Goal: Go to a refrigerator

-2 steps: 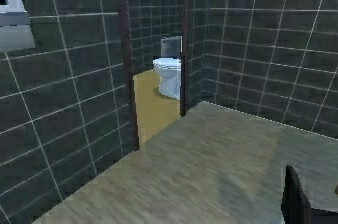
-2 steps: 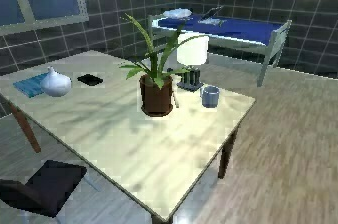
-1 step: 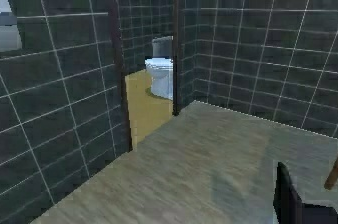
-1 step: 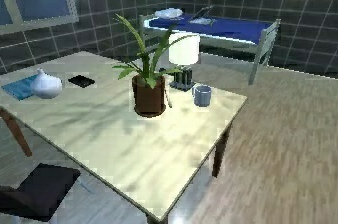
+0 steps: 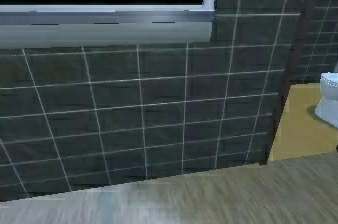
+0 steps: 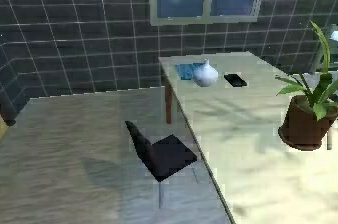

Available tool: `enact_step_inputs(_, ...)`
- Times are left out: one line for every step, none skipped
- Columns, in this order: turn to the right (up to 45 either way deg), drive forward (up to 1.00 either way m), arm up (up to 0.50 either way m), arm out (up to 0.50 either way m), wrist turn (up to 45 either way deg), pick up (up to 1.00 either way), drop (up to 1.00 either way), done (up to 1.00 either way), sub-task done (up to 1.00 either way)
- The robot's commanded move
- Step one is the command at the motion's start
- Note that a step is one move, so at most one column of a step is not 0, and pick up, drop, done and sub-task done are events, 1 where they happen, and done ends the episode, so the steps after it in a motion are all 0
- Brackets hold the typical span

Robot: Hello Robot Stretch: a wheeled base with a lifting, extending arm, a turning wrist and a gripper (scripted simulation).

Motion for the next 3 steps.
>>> enact_step_inputs(-42.0,0.0,0.0,0.0,0.0,0.0,0.0,0.0,0.0)
enact_step_inputs(0.0,0.1,0.0,0.0,0.0,0.0,0.0,0.0,0.0)
enact_step_inputs(45.0,0.0,0.0,0.0,0.0,0.0,0.0,0.0,0.0)
